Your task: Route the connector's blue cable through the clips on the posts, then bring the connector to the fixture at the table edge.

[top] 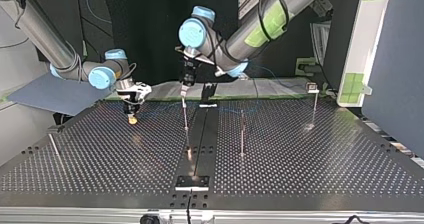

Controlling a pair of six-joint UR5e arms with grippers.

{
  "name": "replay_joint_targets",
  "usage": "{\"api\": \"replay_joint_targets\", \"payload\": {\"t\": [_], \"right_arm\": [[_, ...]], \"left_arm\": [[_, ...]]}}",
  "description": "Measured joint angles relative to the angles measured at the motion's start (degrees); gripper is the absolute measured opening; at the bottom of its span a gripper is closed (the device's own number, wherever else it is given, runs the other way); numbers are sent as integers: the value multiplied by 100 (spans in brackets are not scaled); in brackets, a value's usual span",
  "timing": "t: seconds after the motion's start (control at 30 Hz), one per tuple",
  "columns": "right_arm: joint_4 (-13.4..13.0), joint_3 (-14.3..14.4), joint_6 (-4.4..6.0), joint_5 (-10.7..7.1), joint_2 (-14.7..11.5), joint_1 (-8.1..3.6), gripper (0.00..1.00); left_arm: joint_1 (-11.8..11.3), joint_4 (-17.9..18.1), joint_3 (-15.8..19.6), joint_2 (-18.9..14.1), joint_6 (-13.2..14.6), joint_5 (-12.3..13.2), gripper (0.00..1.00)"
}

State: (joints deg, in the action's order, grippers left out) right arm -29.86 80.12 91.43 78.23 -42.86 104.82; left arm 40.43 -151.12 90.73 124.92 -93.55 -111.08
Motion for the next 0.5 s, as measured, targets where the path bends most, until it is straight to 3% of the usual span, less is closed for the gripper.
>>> {"api": "replay_joint_targets", "payload": {"t": [0.27,0.5], "right_arm": [[51,0,6,0,0,14,0],[102,1,4,0,0,23,0]], "left_arm": [[42,379,378,-378,-376,-46,100],[-29,674,707,-706,-705,-318,100]]}}
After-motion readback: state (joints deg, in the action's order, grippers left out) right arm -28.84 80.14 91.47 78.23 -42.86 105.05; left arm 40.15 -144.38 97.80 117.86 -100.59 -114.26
